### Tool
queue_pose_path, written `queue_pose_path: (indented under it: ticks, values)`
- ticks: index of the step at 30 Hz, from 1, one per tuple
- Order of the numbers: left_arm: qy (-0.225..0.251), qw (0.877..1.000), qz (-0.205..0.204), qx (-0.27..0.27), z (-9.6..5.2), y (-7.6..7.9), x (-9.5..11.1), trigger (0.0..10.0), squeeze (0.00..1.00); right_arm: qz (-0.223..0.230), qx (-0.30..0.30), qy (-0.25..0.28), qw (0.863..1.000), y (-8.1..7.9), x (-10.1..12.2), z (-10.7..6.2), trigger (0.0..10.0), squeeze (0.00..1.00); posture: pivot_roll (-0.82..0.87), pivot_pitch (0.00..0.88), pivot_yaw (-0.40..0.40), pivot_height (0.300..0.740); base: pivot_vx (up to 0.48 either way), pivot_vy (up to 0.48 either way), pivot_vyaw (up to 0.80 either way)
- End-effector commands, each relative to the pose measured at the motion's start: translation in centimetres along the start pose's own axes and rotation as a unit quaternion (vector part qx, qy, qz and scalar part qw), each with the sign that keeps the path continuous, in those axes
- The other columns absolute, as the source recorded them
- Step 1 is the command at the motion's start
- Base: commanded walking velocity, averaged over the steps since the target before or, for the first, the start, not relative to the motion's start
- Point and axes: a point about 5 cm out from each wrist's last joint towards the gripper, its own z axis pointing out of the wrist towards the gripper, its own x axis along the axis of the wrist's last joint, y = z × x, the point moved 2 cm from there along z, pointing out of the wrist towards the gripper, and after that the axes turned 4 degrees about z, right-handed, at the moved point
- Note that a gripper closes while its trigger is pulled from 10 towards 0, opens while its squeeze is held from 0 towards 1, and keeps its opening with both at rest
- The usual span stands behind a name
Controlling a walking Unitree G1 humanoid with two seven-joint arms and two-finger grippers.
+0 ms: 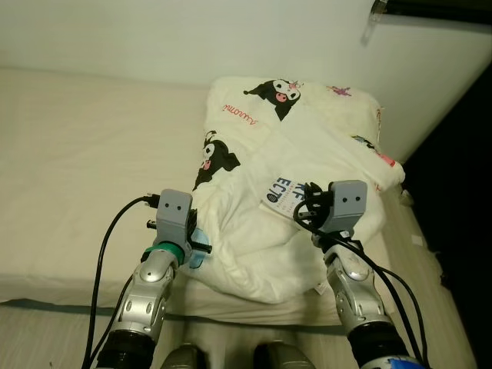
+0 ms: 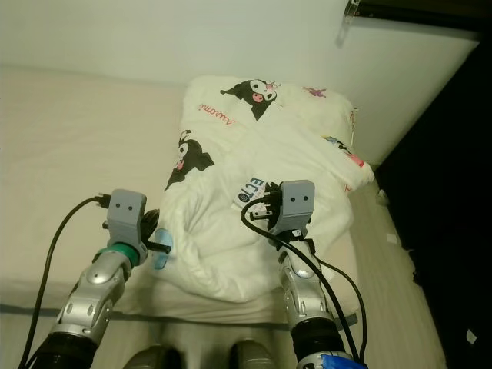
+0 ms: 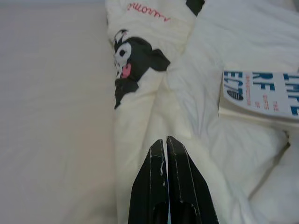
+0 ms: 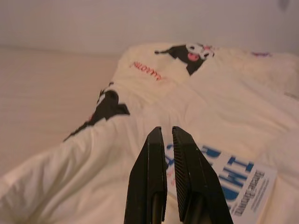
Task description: Clean up the room
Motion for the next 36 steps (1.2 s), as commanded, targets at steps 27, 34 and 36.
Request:
queue_pose_path:
  ticks: [27, 34, 36]
  values:
    - [-0.005, 1.000, -0.001, -0.014, -0.01, 0.43, -0.15, 10.0, 0.00, 0.009, -0.013, -0.020, 1.000, 0.57, -0.96, -0.62, 10.0, 0.00, -0.04, 0.051, 0.012, 0.680, -0.183, 0.000, 0.00]
    - [-0.004, 1.000, 0.000, -0.015, 0.03, 0.44, -0.06, 10.0, 0.00, 0.008, -0.014, -0.020, 1.000, 0.64, -0.95, -0.63, 10.0, 0.00, -0.04, 0.053, 0.012, 0.680, 0.000, 0.000, 0.00]
    - [-0.004, 1.000, 0.000, -0.015, 0.02, 0.45, -0.06, 10.0, 0.00, 0.009, -0.014, -0.020, 1.000, 0.65, -0.96, -0.64, 10.0, 0.00, -0.04, 0.053, 0.012, 0.680, 0.000, 0.000, 0.00]
